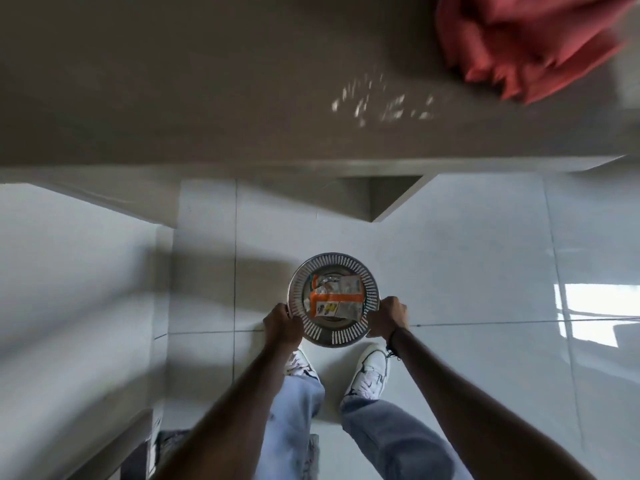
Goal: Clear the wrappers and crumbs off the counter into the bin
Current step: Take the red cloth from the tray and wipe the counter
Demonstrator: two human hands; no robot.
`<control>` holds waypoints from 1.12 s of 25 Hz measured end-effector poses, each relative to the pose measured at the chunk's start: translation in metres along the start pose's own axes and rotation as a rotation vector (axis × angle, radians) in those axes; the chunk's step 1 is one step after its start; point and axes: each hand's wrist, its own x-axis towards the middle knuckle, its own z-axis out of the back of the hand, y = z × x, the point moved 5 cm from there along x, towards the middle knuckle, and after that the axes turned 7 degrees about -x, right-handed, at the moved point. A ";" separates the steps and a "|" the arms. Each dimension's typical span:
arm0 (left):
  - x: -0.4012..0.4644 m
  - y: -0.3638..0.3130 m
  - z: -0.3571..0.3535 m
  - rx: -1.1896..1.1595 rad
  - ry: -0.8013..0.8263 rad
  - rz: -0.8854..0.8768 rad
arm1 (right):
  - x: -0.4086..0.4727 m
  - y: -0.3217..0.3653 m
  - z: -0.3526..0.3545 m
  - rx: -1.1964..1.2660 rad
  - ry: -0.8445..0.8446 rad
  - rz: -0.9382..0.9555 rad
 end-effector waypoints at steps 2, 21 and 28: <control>-0.055 -0.023 0.044 0.024 0.046 0.042 | -0.067 0.002 0.040 -0.042 0.009 0.015; -0.215 -0.115 0.212 -0.137 0.092 0.163 | -0.255 0.187 0.346 -0.798 -0.680 0.730; -0.204 -0.121 0.202 -0.152 0.073 0.211 | -0.204 0.224 0.364 -0.837 -0.629 0.688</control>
